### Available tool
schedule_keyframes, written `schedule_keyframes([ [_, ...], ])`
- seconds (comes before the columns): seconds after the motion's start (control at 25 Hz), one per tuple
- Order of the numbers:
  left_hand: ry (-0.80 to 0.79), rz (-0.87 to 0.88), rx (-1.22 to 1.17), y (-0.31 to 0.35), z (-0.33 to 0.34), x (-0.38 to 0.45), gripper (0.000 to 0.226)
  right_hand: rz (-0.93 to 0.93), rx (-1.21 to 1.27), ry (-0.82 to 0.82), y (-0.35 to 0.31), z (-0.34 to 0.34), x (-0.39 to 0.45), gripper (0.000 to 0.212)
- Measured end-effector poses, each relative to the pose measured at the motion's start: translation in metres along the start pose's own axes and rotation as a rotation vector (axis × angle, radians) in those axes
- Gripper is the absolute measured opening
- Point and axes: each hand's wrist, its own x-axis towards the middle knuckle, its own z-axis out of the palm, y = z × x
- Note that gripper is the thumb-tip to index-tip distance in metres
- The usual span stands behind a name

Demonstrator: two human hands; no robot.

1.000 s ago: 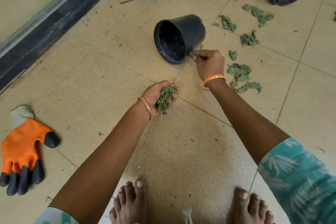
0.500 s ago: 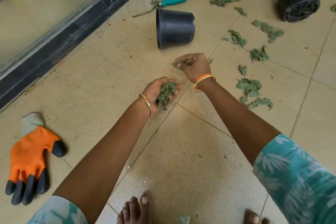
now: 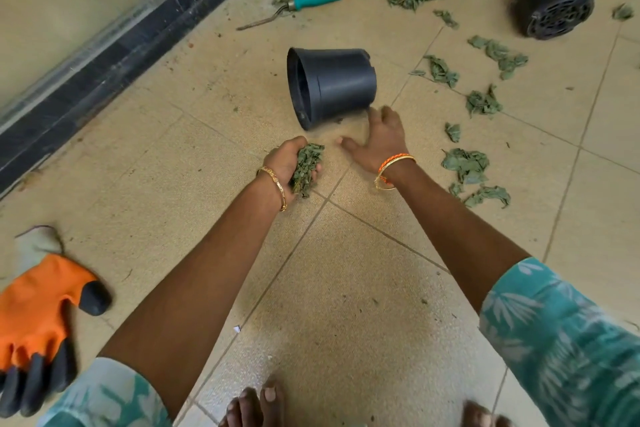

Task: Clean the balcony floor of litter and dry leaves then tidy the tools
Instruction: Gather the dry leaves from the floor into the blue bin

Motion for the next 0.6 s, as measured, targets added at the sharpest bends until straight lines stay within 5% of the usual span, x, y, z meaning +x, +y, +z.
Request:
schedule_keyframes([
  [0.2, -0.003, -0.006, -0.026, 0.000, 0.000, 0.001, 0.023, -0.198, 0.042, 0.031, -0.024, 0.030, 0.002, 0.058],
  [0.44, 0.063, 0.009, -0.016, -0.002, -0.010, -0.004, 0.018, -0.487, -0.231, 0.073, -0.031, 0.030, 0.001, 0.040],
  [0.6, 0.034, -0.007, -0.027, -0.004, -0.009, -0.009, 0.018, -0.514, -0.330, 0.154, -0.026, 0.024, -0.004, 0.033],
])
